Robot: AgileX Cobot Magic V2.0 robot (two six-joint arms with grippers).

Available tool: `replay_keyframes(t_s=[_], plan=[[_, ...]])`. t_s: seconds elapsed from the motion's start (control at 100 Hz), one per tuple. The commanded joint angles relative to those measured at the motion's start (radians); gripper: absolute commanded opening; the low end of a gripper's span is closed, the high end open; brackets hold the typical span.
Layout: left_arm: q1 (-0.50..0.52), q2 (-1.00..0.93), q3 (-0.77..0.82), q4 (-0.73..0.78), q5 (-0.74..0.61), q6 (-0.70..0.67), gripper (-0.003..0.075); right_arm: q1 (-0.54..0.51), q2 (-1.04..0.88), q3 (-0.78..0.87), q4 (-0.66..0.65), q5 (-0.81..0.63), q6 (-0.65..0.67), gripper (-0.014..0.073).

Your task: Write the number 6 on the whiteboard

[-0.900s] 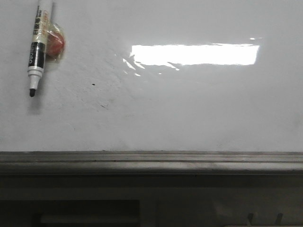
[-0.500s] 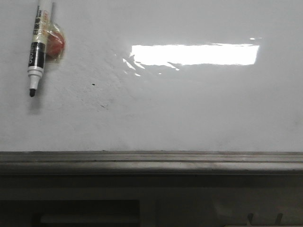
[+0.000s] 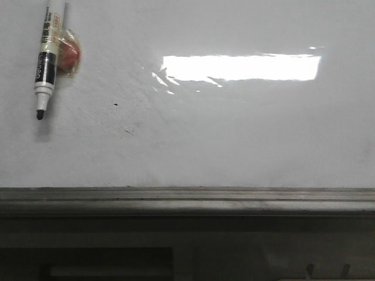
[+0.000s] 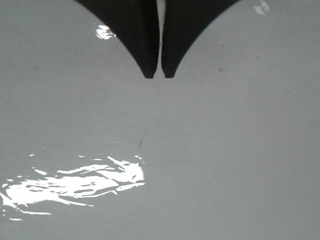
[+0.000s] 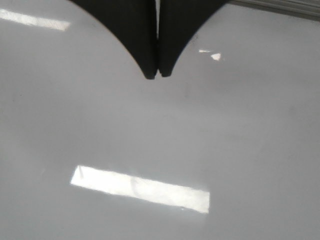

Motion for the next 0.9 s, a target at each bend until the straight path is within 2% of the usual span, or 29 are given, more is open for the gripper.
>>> replay_keyframes(t_s=[0.0,0.07,0.21,0.52,0.57,0.7,0.89], plan=[[0.001,-0.032,0.049,-0.014,-0.074,-0.009,-0.002,-0.005,-0.017,0.023,-0.002,-0.097,-0.003,-0.0065],[0.001,-0.032,0.049,-0.074,-0.074,-0.009,-0.002,-0.005,-0.017,0.023,0.014,-0.097,-0.003,-0.0065],[0.001,-0.032,0.049,-0.25,-0.076,-0.009,-0.002,-0.005,-0.017,0.023,0.129,-0.129,-0.003,-0.0065],[0.001,-0.032,0.043,-0.813,-0.106,-0.009,-0.002,-0.005,-0.017,0.023,0.646,-0.222,-0.003,-0.0064],[0.001,-0.032,0.039,-0.86,-0.107,-0.009,-0.002,-0.005,-0.017,0.016,0.68,-0.222,-0.003,-0.0064],[0.001,-0.025,-0.015,-0.845,-0.054,0.001,-0.002,-0.005,-0.012,-0.05,0.667,-0.136,-0.017,-0.0061],[0.001,0.103,-0.22,-0.586,0.2,0.001,-0.002,-0.005,0.129,-0.223,0.626,0.08,-0.105,-0.0045]])
